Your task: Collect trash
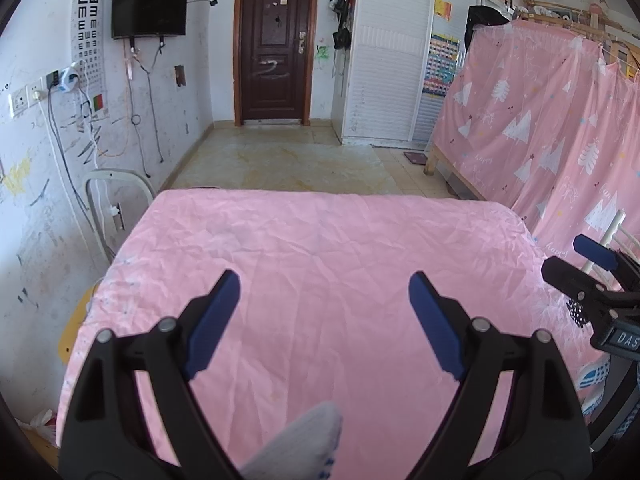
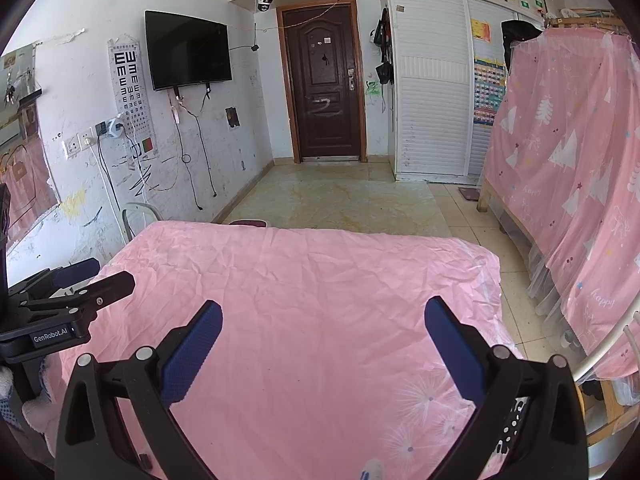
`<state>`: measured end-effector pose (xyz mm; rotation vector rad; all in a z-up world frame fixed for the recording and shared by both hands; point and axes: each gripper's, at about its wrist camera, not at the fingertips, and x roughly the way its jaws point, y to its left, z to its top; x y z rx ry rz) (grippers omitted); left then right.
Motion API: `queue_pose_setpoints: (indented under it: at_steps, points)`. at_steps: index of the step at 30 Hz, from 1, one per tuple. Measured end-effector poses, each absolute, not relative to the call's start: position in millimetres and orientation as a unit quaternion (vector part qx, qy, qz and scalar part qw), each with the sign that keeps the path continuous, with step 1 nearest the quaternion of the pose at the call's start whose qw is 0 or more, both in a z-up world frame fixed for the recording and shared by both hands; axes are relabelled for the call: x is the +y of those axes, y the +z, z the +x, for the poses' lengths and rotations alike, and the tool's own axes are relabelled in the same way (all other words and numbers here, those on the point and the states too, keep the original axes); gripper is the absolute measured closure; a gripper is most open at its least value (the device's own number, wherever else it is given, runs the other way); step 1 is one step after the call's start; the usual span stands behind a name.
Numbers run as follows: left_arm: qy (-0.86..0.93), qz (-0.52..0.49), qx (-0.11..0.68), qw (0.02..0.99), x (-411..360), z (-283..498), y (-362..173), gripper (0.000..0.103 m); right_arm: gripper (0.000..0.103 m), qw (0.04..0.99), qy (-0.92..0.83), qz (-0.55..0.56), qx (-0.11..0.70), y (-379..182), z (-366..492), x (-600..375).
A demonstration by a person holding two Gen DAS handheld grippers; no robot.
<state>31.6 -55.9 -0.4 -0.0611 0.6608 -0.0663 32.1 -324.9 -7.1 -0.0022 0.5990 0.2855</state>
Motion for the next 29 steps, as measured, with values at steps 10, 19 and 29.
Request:
queue_pose_setpoints:
  at_steps: [10,19,29]
  points:
    - [-0.028,-0.031,0.325,0.945,-54.6,29.7,-5.2,0.020,0.011,0.945,0.140,-0.002,0.296,-6.5,33.7,-323.8]
    - [-0.026,-0.032,0.326,0.944,-54.5,30.6,-5.0,0.020,0.011,0.945,0.140,-0.003,0.296,-7.3,34.7,-324.1]
    - [-0.024,-0.034,0.327,0.944,-52.0,31.2,-5.7,0.020,0.011,0.944,0.141,-0.004,0.297,-8.7,35.9,-324.5]
